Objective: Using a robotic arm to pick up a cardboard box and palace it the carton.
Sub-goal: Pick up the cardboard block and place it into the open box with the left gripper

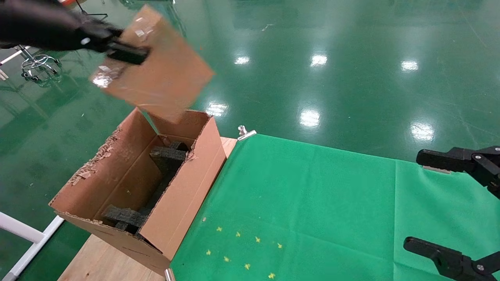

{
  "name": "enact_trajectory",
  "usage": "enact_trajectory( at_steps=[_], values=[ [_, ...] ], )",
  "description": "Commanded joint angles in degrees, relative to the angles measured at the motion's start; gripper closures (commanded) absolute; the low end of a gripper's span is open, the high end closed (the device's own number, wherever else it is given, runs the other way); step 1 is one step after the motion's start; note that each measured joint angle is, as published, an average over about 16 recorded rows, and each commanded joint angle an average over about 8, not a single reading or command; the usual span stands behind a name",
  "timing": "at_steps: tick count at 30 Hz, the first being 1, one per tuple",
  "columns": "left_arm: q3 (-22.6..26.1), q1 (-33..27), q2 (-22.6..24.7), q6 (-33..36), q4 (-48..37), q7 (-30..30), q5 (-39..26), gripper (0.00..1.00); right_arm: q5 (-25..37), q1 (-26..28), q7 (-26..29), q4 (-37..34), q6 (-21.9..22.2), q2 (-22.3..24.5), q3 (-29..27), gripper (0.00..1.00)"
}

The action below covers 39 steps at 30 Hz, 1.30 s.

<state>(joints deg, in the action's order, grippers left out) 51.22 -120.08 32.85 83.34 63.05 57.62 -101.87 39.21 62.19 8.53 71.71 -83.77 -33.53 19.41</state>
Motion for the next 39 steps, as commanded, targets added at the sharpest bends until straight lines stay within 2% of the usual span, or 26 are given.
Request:
enact_trajectory(
  at_steps=[1,9,23,31,39],
  values=[
    [0.4,-0.7,-1.2,0.2,-2.3,-3.1,-2.0,1.00,0.0,0.0,0.0,0.0,0.0,0.0,0.0,0.00],
    [3.4,3.8,-0.5,-3.5,-17.8,-10.9,-5.8,1.00,0.0,0.0,0.0,0.0,0.0,0.0,0.0,0.00],
    [5.3,6.7,7.3,-13.9,-44.2,-18.1,-9.1,1.00,0.0,0.0,0.0,0.0,0.0,0.0,0.0,0.00],
    [5.3,9.0,11.6,-23.2,-54.4,-19.8,-9.5,1.00,0.0,0.0,0.0,0.0,0.0,0.0,0.0,0.00],
    [4.8,13.3,15.6,-35.3,-59.6,-18.6,-9.1,1.00,0.0,0.0,0.0,0.0,0.0,0.0,0.0,0.00]
  ],
)
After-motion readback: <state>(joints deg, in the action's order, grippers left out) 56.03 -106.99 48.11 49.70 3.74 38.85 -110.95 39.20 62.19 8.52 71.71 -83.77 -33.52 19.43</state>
